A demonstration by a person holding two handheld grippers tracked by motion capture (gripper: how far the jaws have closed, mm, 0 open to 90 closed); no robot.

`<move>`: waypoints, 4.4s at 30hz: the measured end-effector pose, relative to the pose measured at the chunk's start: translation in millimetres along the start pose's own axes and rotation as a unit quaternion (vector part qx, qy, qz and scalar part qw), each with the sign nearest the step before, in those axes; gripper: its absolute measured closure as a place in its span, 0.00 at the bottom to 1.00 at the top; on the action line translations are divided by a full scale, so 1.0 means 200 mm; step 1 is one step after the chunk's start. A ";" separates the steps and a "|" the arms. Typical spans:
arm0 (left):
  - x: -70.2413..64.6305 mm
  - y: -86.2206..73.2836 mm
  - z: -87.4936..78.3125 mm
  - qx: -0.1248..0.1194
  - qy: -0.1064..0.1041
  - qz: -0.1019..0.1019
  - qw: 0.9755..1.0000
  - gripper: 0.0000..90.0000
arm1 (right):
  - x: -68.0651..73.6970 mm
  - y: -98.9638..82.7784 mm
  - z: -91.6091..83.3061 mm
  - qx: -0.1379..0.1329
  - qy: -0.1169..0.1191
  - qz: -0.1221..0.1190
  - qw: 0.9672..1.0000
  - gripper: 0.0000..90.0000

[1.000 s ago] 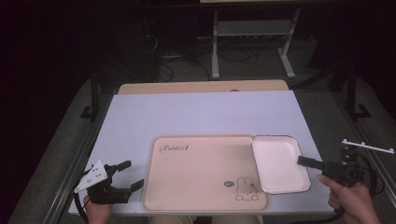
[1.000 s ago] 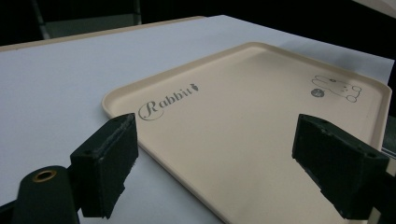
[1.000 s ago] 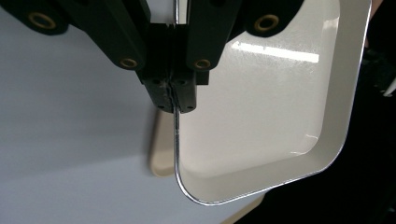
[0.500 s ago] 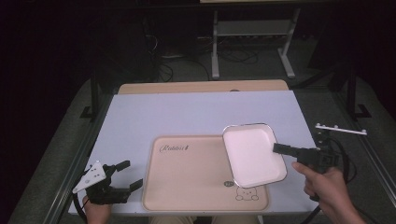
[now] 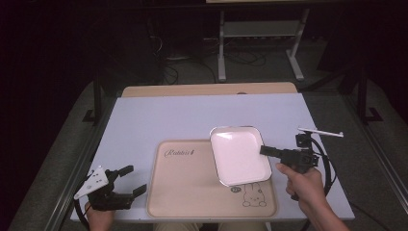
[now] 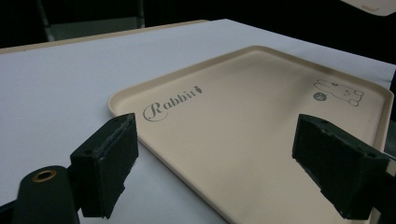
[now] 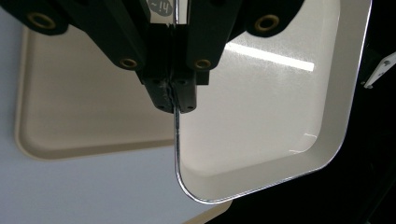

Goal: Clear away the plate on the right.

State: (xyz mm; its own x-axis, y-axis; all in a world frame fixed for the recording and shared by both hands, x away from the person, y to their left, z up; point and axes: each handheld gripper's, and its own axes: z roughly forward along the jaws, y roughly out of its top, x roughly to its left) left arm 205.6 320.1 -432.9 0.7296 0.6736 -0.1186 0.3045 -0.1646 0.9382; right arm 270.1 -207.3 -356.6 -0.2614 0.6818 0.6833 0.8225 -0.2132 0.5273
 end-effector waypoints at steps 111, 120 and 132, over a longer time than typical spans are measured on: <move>0.00 -0.01 0.01 0.006 0.001 -0.003 1.000 0.16 | -0.10 -0.36 0.49 -0.007 -0.106 0.059 0.993 0.95; 0.00 -0.01 0.01 0.007 0.001 -0.002 1.000 0.16 | -0.09 -0.38 0.48 -0.008 -0.105 0.059 0.993 0.95; 0.00 -0.01 0.01 0.010 0.000 0.000 1.000 0.15 | -0.08 -0.36 0.43 -0.033 -0.104 0.036 0.993 0.80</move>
State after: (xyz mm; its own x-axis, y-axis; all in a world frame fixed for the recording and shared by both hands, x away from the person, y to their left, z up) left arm 205.3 318.7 -435.0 0.7295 0.6738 -0.1179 0.3159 -0.1789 0.9318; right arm 257.6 -143.2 -449.6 -0.0871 0.7916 0.6048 0.7989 -0.3072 0.5171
